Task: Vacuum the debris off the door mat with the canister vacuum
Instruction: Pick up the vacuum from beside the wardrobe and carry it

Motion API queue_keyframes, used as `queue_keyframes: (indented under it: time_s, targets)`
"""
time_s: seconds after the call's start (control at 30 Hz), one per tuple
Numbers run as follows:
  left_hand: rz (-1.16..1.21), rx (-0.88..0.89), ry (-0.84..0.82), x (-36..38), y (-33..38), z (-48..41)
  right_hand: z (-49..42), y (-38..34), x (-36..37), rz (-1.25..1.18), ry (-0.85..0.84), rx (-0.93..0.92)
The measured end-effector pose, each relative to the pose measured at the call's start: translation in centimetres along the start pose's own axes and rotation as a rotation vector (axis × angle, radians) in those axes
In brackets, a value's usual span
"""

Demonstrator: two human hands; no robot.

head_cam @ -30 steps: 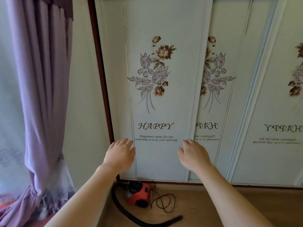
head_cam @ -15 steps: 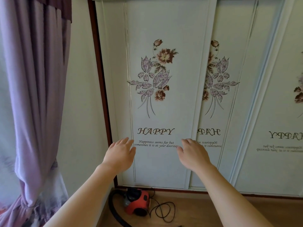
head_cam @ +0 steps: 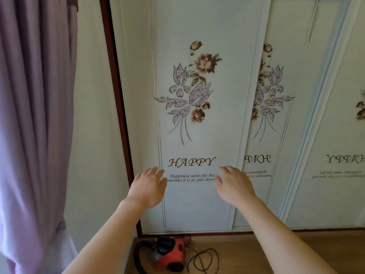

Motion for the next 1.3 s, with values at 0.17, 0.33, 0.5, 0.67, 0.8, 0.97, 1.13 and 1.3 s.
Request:
queue_keyframes:
  time_s: [0.17,0.33,0.5,0.67,0.8,0.97,1.13,1.3]
  targets:
    - [0.014,0.014,-0.019,0.3,-2.0,-2.8,-2.3,-1.3,1.3,-0.008,0.005,0.009]
    - [0.020,0.007,-0.019,1.2,-2.3,-5.3,-5.3,-0.8,2.5,-0.001,-0.008,0.019]
    - [-0.014,-0.005,-0.006,2.6,-0.9,-9.0,-9.2,1.5,4.3,-0.025,-0.013,-0.004]
    - [-0.020,-0.041,-0.016,4.6,2.1,-13.9,-13.6,5.7,6.0,-0.046,-0.012,-0.033]
    - [-0.007,-0.088,-0.014,5.8,4.6,-17.4,-17.4,9.2,7.1,-0.061,-0.022,-0.059]
    - [-0.012,-0.132,-0.008,6.7,6.5,-20.5,-21.6,11.8,7.7,-0.082,-0.048,-0.100]
    - [-0.021,-0.195,-0.007,7.1,5.9,-22.2,-25.0,12.1,9.1,-0.104,-0.068,-0.133]
    - [-0.033,-0.243,0.008,7.5,3.7,-24.1,-28.0,10.3,10.5,-0.122,-0.089,-0.180]
Point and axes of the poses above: each hand's wrist, its own z-axis away from the middle knuckle, its own x-axis out of the palm, y = z × x, the point moved 6 cm from there along -z, towards the middle knuckle, and after that the axes turned 3 degrees about -x, right-handed, at the moved point
